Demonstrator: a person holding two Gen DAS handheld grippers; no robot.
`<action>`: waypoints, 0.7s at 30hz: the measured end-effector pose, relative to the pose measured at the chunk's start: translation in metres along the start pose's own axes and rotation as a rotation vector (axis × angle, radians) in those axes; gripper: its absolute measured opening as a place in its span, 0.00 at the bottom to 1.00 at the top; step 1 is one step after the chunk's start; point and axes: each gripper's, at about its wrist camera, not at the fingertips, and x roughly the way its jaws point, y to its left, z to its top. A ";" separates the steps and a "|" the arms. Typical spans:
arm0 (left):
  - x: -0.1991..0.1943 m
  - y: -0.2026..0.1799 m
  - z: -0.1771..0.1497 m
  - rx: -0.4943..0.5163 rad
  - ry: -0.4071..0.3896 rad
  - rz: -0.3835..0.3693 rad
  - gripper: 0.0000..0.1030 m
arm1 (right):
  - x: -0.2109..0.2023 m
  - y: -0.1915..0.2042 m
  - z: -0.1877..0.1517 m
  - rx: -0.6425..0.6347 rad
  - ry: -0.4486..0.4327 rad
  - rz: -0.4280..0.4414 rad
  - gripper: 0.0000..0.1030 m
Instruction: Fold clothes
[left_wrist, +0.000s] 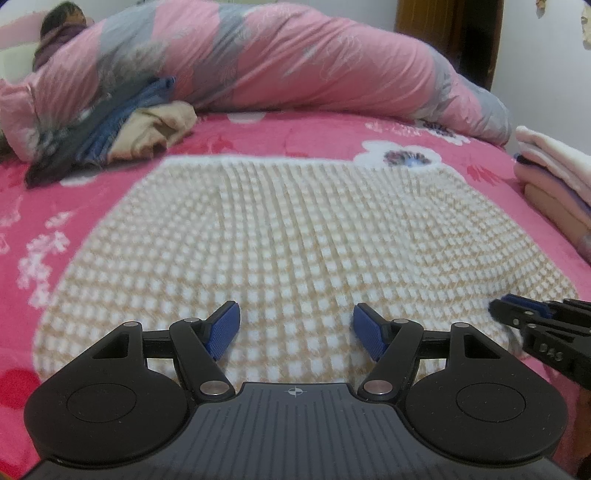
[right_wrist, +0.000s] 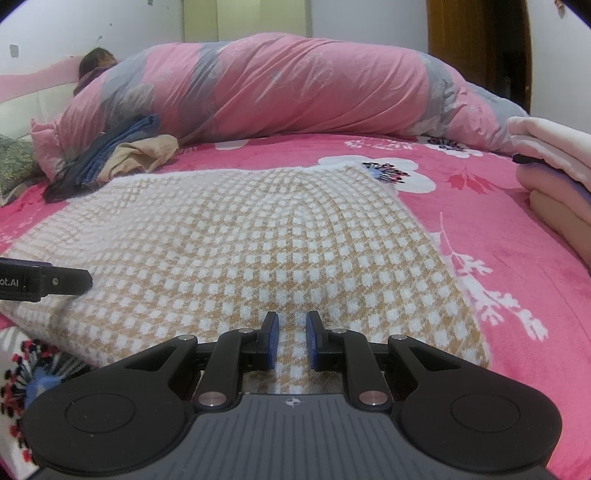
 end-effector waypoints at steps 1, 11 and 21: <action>-0.003 0.000 0.003 0.004 -0.020 -0.001 0.66 | -0.001 -0.001 0.003 0.002 -0.004 0.005 0.17; 0.021 -0.015 0.045 0.053 -0.046 -0.031 0.66 | 0.010 -0.006 0.030 0.002 -0.025 0.007 0.17; 0.057 -0.012 0.057 0.027 -0.026 -0.088 0.66 | 0.037 -0.005 0.052 -0.085 -0.019 -0.026 0.16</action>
